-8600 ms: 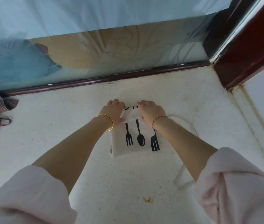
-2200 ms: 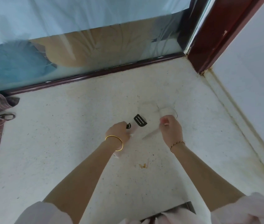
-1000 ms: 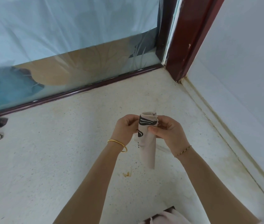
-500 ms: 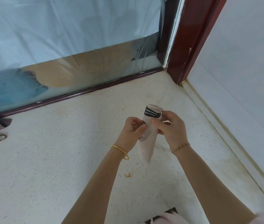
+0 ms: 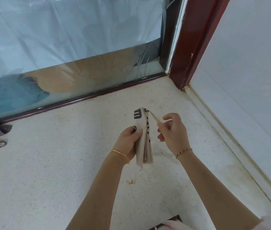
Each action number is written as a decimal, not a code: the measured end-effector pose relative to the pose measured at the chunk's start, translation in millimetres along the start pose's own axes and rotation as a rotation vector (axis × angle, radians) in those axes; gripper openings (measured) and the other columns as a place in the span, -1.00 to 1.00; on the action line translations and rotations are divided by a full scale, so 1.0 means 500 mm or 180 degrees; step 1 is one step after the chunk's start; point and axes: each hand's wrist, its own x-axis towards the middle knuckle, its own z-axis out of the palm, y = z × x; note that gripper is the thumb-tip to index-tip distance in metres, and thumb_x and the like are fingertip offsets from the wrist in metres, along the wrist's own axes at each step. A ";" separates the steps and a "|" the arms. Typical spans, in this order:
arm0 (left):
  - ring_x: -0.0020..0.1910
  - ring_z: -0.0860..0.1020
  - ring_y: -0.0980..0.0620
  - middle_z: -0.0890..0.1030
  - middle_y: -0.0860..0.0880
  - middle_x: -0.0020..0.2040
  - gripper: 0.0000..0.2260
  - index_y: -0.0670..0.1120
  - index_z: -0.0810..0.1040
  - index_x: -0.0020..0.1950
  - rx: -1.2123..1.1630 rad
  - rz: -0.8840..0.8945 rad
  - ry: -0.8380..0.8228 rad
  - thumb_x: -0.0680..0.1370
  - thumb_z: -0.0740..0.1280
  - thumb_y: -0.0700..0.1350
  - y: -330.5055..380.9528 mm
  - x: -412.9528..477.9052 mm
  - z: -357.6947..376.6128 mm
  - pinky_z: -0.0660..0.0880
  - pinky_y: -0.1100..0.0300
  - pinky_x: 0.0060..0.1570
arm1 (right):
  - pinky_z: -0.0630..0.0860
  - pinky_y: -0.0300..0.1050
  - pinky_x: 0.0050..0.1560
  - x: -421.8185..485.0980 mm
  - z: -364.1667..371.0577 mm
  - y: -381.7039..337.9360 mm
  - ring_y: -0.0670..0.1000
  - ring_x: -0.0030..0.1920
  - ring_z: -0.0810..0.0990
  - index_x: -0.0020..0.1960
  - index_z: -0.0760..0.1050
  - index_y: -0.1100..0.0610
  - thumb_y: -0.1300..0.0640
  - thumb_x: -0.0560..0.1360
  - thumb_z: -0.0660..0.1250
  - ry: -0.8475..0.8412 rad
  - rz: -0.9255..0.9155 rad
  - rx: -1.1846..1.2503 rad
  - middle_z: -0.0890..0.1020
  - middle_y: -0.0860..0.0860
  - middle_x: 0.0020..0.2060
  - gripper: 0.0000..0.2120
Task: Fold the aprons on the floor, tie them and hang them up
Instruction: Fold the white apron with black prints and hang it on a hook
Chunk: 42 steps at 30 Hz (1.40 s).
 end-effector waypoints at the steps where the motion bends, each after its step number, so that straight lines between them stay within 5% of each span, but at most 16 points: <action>1: -0.27 0.57 -0.03 0.56 -0.13 -0.20 -0.89 -0.25 0.49 0.01 -0.0334 -0.0125 -0.0139 0.60 0.18 -0.27 0.002 -0.004 -0.005 0.58 0.11 -0.22 | 0.62 -0.05 -0.27 0.001 -0.002 0.004 -0.01 -0.38 0.61 0.01 0.42 0.11 0.19 0.55 0.28 -0.0057 0.0015 -0.0129 0.62 0.07 -0.30 -0.94; 6: -0.28 0.52 0.03 0.54 -0.11 -0.12 -0.85 -0.20 0.49 0.01 -0.1454 -0.0509 -0.0658 0.48 0.26 -0.19 -0.001 -0.012 -0.009 0.49 0.13 -0.11 | 0.63 -0.12 -0.18 -0.007 0.014 0.006 -0.03 -0.22 0.67 -0.15 0.52 0.12 0.22 0.52 0.32 -0.0307 0.0162 0.0041 0.64 0.03 -0.22 -0.92; 11: -0.34 0.53 0.02 0.47 -0.09 -0.11 -0.79 -0.19 0.50 0.07 -0.2288 -0.0876 -0.0997 0.47 0.22 -0.18 0.000 -0.021 0.001 0.56 0.18 -0.29 | 0.55 -0.13 -0.01 -0.011 0.037 0.009 -0.04 -0.10 0.63 -0.21 0.47 -0.02 0.12 0.49 0.37 -0.0156 0.0197 0.0309 0.62 -0.11 -0.16 -0.86; 17: -0.30 0.54 0.02 0.53 -0.07 -0.20 -0.73 -0.18 0.50 0.05 -0.1952 -0.0920 -0.0984 0.38 0.37 -0.15 0.005 -0.019 0.001 0.54 0.17 -0.27 | 0.62 -0.14 -0.19 -0.022 0.054 0.001 -0.03 -0.21 0.64 -0.15 0.37 0.10 0.26 0.57 0.23 -0.0044 0.0377 0.1105 0.56 -0.09 -0.22 -0.86; 22: -0.29 0.56 0.05 0.53 -0.07 0.07 -0.70 -0.19 0.44 0.22 -0.2177 -0.0850 -0.1099 0.50 0.23 -0.17 0.006 -0.018 0.004 0.56 0.19 -0.25 | 0.53 0.01 -0.08 -0.013 0.053 0.005 -0.03 -0.30 0.66 -0.14 0.30 0.00 0.20 0.60 0.12 0.0077 0.0241 0.0359 0.52 -0.07 -0.12 -0.82; 27: -0.35 0.53 0.05 0.51 -0.08 -0.11 -0.72 -0.18 0.46 0.19 -0.1683 -0.0568 -0.0680 0.50 0.26 -0.13 0.007 -0.014 0.004 0.54 0.19 -0.29 | 0.60 -0.04 -0.12 -0.007 0.051 0.004 -0.05 -0.31 0.65 -0.06 0.35 0.16 0.23 0.58 0.15 -0.0011 0.0428 0.0438 0.57 0.02 -0.12 -0.95; 31: -0.37 0.53 -0.03 0.53 -0.11 -0.27 -0.89 -0.17 0.51 -0.13 -0.1347 -0.0455 -0.0286 0.53 0.22 -0.17 0.015 -0.026 0.022 0.55 0.14 -0.30 | 0.53 -0.13 -0.22 -0.012 0.052 0.003 -0.04 -0.29 0.55 -0.10 0.40 0.14 0.19 0.57 0.16 -0.0325 0.0500 -0.0003 0.57 -0.02 -0.24 -0.91; 34: -0.42 0.52 -0.02 0.53 -0.10 -0.37 -0.75 -0.17 0.52 -0.25 -0.0871 -0.0086 0.0383 0.53 0.11 -0.30 0.009 -0.024 0.035 0.53 0.17 -0.39 | 0.55 -0.06 -0.15 -0.013 0.051 0.004 0.00 -0.22 0.51 -0.14 0.46 0.15 0.13 0.56 0.20 -0.0556 0.0506 -0.0236 0.55 0.00 -0.25 -0.86; 38: -0.10 0.58 -0.14 0.61 -0.17 -0.08 -0.77 -0.20 0.56 0.03 -0.0079 0.0363 0.0456 0.56 0.13 -0.35 -0.006 -0.014 0.030 0.56 -0.07 0.03 | 0.59 0.24 -0.10 -0.015 0.052 0.007 0.21 -0.18 0.59 -0.14 0.43 0.12 0.10 0.57 0.20 -0.0518 0.0921 0.0462 0.59 0.17 -0.17 -0.86; 42: 0.00 0.57 0.05 0.61 -0.06 0.08 -0.70 -0.15 0.51 0.27 0.1499 0.0789 0.0900 0.53 0.29 -0.24 -0.009 0.000 0.022 0.52 0.21 0.08 | 0.61 0.13 -0.14 -0.026 0.068 0.021 0.19 -0.18 0.61 -0.12 0.39 0.07 0.06 0.59 0.17 -0.0180 0.0689 0.0246 0.61 0.12 -0.20 -0.86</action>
